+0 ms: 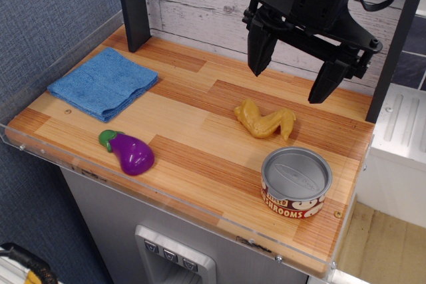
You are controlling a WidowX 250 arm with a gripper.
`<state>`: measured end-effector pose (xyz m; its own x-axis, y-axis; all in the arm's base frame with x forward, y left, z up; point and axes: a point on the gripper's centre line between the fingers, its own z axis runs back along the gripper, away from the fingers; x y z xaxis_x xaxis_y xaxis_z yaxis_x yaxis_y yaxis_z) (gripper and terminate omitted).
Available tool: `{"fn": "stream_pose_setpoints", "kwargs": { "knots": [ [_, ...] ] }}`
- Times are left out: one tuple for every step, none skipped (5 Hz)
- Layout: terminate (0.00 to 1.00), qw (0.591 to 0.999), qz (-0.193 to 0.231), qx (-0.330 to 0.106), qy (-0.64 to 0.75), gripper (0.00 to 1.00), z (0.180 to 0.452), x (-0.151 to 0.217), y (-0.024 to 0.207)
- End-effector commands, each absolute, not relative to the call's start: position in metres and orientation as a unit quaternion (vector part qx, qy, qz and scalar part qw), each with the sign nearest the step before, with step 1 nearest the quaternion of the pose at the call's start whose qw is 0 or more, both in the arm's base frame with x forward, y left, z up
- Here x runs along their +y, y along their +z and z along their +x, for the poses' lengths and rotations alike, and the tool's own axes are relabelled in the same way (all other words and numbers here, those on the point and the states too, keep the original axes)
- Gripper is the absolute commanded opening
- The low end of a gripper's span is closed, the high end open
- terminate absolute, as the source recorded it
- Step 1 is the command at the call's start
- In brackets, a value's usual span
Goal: Move the blue cloth to the left of the chicken wing and up against the wall.
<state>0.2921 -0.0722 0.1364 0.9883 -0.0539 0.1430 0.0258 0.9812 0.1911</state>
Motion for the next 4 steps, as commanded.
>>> {"fn": "stream_pose_setpoints", "kwargs": {
  "knots": [
    [0.0, 0.993, 0.095, -0.074, -0.02, 1.0, 0.292, -0.072, 0.136],
    [0.0, 0.993, 0.102, -0.052, 0.038, 1.0, 0.301, -0.037, 0.128],
    [0.0, 0.994, 0.088, -0.039, 0.053, 1.0, 0.309, -0.006, 0.12],
    [0.0, 0.991, 0.101, -0.013, 0.092, 1.0, 0.321, 0.041, 0.102]
  ]
}}
